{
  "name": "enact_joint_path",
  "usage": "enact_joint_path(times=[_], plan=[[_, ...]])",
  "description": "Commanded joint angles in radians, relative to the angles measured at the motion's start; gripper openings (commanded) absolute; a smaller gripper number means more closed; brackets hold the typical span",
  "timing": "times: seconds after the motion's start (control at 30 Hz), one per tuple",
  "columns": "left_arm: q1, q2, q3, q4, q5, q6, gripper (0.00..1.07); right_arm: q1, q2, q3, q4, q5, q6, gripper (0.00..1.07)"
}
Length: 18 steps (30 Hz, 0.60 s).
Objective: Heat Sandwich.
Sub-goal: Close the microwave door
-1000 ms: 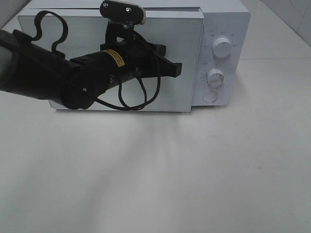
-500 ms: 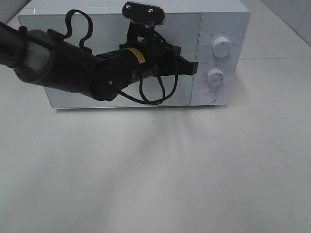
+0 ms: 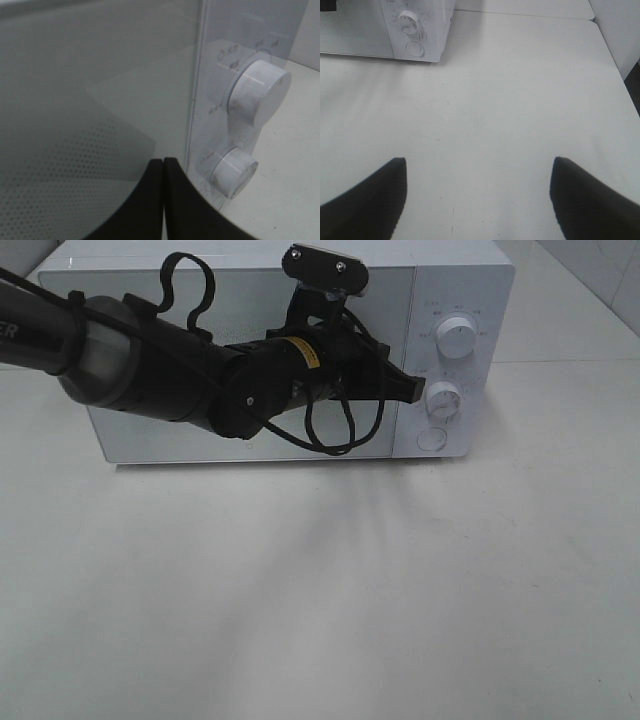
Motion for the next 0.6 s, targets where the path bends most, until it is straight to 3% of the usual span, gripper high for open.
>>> enact_joint_path(times=[0.03, 0.6], plan=[[0.044, -0.005, -0.03, -0.099, -0.093, -0.01, 0.0, -0.006, -0.026, 0.004, 0.0, -0.007, -0.003, 0.76], [0.014, -0.069, -0.008, -0.097, 0.053, 0.013, 0.0, -0.006, -0.026, 0.004, 0.0, -0.007, -0.003, 0.76]])
